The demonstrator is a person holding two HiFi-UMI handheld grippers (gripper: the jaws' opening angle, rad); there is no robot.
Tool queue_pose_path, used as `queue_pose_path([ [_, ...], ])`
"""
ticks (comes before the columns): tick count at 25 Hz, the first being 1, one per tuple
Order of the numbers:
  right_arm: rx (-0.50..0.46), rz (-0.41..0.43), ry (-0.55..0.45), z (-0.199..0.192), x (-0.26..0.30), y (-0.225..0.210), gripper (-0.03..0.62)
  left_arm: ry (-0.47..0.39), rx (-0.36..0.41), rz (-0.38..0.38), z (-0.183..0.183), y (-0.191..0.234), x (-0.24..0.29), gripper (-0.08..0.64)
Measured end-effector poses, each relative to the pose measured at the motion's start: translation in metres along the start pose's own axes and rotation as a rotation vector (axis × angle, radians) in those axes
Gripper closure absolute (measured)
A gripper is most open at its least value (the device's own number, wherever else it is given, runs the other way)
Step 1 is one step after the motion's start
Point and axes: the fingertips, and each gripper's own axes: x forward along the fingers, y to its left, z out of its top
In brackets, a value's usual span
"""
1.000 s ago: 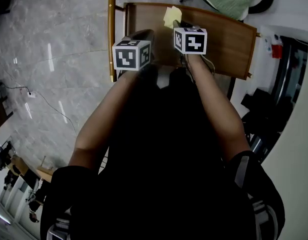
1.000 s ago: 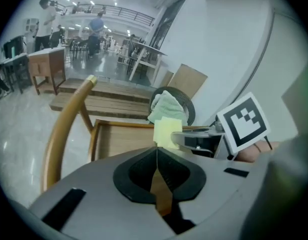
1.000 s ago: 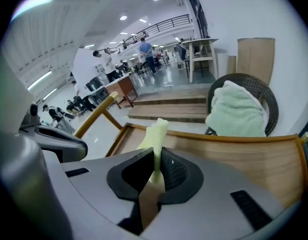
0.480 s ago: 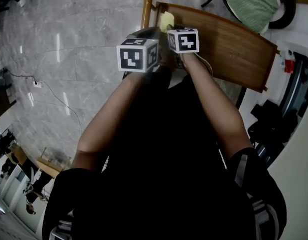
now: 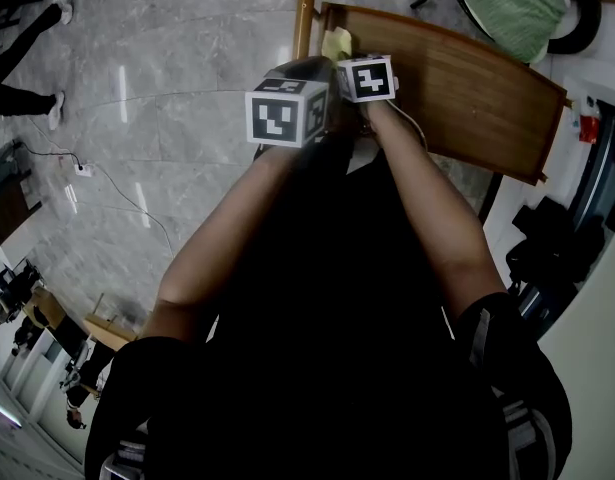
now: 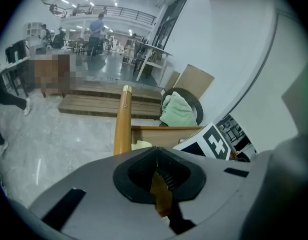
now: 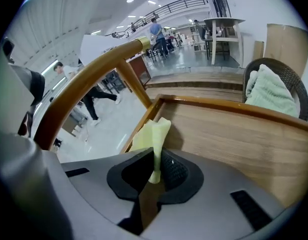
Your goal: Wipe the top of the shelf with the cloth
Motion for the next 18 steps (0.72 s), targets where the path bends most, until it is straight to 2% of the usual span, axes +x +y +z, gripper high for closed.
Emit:
queue_pose_path([
  [5,-0.009,-0.040,0.020,-0.006,-0.010,-0.020,0.549,0.014,0.010,-0.001,0.003,-0.009,0.011,0.549],
  [9,0.008,-0.083,0.034,-0.016,-0.025,-0.051,0.549,0.024,-0.008,-0.004,0.004,-0.023,0.025,0.549],
  [13,0.037,-0.104,0.073,-0.035,-0.044,-0.083,0.549,0.051,0.005,0.015,-0.004,-0.039,0.046,0.549],
  [18,0.049,-0.104,0.038,-0.039,-0.068,-0.113,0.549,0.111,0.013,0.025,-0.024,-0.063,0.077,0.549],
])
